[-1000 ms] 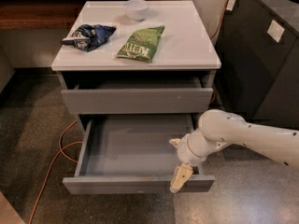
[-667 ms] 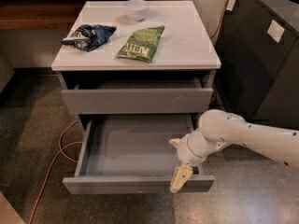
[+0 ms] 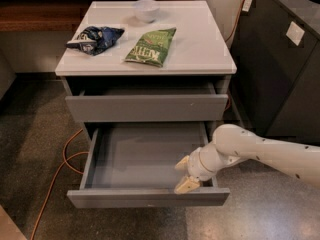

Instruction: Close middle drawer

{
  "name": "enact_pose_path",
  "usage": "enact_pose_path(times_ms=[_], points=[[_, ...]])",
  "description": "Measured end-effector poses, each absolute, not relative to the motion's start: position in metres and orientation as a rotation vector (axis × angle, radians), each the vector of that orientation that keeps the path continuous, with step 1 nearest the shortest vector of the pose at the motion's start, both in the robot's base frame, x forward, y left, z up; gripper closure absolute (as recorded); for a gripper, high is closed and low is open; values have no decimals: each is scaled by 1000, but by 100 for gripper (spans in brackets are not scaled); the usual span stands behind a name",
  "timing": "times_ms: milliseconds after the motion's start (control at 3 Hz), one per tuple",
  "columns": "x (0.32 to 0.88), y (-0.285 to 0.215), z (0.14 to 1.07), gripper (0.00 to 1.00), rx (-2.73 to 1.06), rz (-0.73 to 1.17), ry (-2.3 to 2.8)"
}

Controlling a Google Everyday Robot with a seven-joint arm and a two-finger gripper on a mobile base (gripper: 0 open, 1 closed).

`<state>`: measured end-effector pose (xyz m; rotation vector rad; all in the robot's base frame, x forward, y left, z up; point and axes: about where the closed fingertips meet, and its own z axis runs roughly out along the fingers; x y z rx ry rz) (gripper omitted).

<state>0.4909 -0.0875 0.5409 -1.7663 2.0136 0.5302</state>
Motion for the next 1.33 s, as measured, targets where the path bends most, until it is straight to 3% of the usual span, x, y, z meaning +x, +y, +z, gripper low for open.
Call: enact_pose_path(times_ms=[667, 1000, 1333], points=[[486, -66, 514, 85, -1794, 596, 1953], [475, -40, 491, 100, -1861, 674, 1912], [469, -26, 481, 100, -1897, 713, 1890]])
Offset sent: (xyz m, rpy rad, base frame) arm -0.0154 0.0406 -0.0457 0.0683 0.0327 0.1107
